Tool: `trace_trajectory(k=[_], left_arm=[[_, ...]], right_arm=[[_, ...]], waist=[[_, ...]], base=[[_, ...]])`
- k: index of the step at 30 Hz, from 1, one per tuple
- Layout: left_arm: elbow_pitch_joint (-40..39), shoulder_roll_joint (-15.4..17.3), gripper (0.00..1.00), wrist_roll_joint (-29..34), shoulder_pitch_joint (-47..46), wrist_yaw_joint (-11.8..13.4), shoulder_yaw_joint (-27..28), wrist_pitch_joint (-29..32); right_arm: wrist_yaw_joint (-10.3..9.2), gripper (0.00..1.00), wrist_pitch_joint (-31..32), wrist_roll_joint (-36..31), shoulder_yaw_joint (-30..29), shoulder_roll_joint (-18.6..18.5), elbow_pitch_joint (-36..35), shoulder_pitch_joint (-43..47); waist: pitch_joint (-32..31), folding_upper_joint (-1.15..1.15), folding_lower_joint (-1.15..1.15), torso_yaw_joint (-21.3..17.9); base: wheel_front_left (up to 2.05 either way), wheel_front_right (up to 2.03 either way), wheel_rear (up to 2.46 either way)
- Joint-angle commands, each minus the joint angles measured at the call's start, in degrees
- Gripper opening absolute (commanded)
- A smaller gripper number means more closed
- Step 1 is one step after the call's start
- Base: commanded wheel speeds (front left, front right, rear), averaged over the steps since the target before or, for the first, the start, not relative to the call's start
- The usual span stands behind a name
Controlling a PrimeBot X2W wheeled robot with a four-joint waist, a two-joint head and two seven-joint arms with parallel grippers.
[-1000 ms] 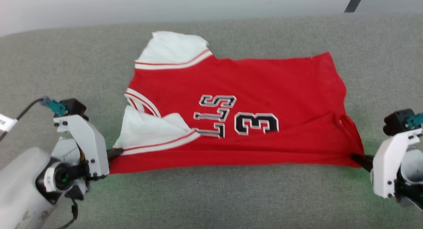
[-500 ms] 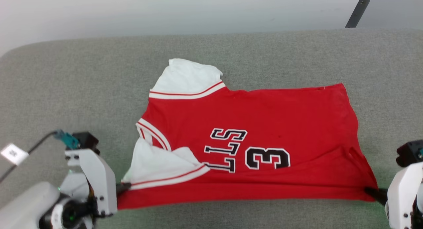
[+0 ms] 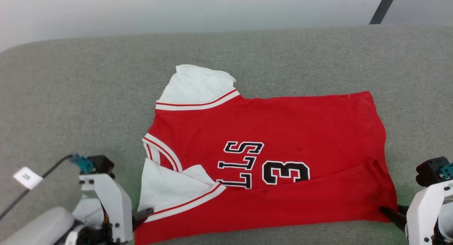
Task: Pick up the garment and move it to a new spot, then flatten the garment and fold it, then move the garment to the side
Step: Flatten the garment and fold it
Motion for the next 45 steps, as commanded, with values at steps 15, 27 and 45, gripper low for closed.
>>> trace_trajectory(k=[15, 27, 45], left_arm=[[-4.47, 3.57, 1.0, 5.61, -9.24, -2.65, 4.87, -3.57], [4.76, -0.36, 1.0, 14.95, -22.47, -10.82, 5.88, -9.91], [27.85, -1.6, 1.0, 17.58, -38.09, -17.55, 2.7, 3.68]], right_arm=[[-0.06, 1.0, -9.61, -4.35, -1.79, 0.98, -9.11, -1.83], [-0.07, 1.0, -36.93, -15.46, 1.73, 2.76, -11.59, -7.71], [-0.07, 1.0, -51.44, -18.97, 0.51, 9.62, -9.24, -9.34]], waist=[[1.35, 0.0, 0.0, -3.49], [4.55, 0.0, 0.0, -10.16], [14.44, 0.0, 0.0, -19.26]], base=[[0.0, 0.0, 0.0], [0.0, 0.0, 0.0], [0.0, 0.0, 0.0]])
